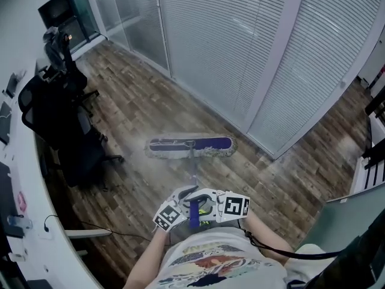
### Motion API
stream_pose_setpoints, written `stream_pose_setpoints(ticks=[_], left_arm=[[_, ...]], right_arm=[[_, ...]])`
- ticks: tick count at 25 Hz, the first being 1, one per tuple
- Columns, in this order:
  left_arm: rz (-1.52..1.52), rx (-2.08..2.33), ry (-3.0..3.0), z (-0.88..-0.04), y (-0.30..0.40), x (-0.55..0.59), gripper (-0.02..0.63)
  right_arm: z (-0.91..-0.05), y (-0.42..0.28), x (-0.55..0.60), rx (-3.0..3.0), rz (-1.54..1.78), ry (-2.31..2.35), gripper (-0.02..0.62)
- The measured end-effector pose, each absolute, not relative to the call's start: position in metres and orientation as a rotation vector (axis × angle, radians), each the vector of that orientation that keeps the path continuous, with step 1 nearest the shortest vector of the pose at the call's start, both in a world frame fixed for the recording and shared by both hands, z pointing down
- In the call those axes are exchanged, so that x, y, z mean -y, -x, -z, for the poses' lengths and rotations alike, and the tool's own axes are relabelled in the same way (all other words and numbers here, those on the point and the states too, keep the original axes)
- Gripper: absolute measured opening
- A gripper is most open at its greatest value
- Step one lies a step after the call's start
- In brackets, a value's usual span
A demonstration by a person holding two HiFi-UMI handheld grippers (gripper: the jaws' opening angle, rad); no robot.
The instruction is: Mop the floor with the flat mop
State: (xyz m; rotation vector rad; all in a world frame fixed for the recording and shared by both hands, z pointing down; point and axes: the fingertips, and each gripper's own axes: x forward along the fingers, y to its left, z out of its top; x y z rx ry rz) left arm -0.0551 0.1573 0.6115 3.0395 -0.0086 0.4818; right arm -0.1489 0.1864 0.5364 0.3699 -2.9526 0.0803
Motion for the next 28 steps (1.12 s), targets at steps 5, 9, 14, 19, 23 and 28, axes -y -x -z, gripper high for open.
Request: stream_pose_setpoints(ticks=[5,9,14,19,23,28], left_arm=[[-0.490,0.049,-3.042,-0.619,0.014,-0.098,0.212],[-0.521,0.051,-3.046,-0.623,-0.008,-0.059,0.212],[-0.529,0.043,-3.048,-0.624,-0.033,-0.016,0.212],[-0.539,0.022,-3.054,-0.624,-0.047,0.031,0.212],[-0.547,-0.020,-3.063,-0.626,-0.056,0.074,0.212],[-0.544,-0.088,-3.070,-0.628,-0.071,0.139,0.212]], right_arm=[[-0.542,0.108,-0.131,2.952,-0.078,-0.335,0.225],[-0.547,0.085,-0.091,2.956,-0.076,-0.330,0.225],[-0.547,0.059,-0.049,2.965,-0.072,-0.349,0.225],[-0.546,0.044,0.000,2.967,-0.075,-0.381,0.225],[-0.550,0.035,0.046,2.960,-0.076,-0.435,0.225],[-0.553,0.021,0.115,2.948,-0.106,-0.529,0.225]])
